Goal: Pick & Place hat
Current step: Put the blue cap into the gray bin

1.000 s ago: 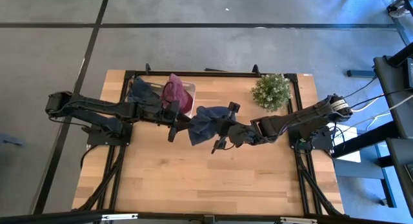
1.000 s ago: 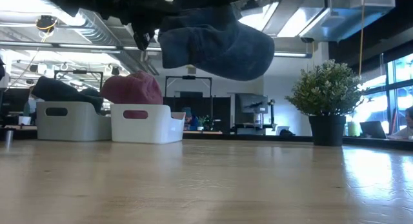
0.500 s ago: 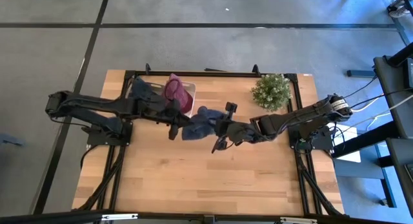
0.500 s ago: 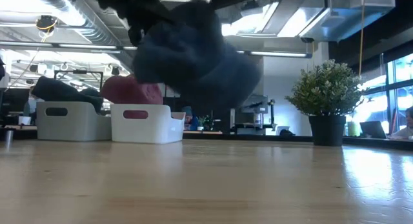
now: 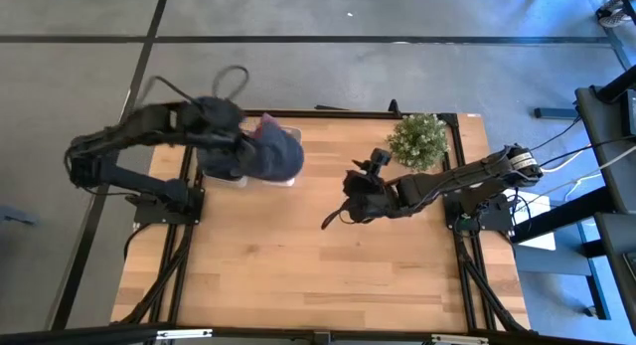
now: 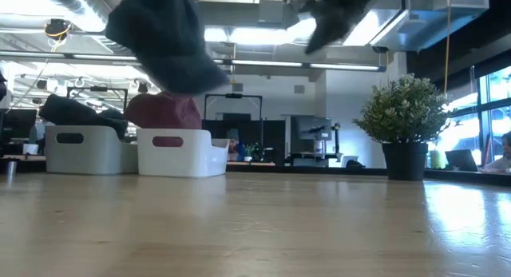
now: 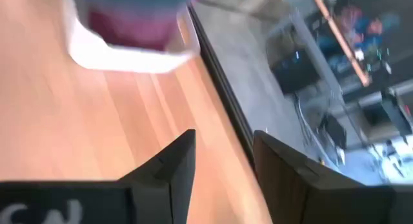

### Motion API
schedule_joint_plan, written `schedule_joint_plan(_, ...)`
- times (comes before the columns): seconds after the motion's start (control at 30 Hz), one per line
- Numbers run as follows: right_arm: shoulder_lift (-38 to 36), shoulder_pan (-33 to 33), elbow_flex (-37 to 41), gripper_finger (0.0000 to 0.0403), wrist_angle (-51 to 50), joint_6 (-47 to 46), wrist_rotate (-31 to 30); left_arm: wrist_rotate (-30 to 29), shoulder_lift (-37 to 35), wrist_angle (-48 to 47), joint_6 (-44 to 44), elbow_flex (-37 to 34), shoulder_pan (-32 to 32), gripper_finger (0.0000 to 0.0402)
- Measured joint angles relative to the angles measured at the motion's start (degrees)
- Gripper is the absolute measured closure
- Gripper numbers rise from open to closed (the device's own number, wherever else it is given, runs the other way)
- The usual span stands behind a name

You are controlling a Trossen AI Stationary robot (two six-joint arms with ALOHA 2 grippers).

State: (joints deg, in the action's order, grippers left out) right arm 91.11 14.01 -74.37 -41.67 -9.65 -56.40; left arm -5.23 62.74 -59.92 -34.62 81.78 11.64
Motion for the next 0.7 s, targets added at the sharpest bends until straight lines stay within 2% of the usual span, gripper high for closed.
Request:
schedule_joint_plan(0.13, 0.0, -0.6, 2.4, 0.0247, -6.0, -8.0, -0.1, -6.5, 0.0, -15.5, -3.9, 9.1, 3.5, 0.0358)
schedule_joint_plan(0.3, 0.0, -0.7, 7.8, 0.0247, -6.2, -12.7, 0.0, -9.3, -0.1, -27.9, -8.2, 16.4, 6.8, 0.0358)
schedule_joint_plan(0.47, 0.0, -0.7, 12.7, 0.0247, -5.4, -18.2, 0.1, -13.3, 0.4, -29.6, -7.8, 16.9, 8.9, 0.0358)
schedule_joint_plan(0.7, 0.0, -0.7, 16.7, 0.0247, -5.6, -24.3, 0.7, -15.6, 3.3, -30.1, -6.2, 15.9, 13.2, 0.0358)
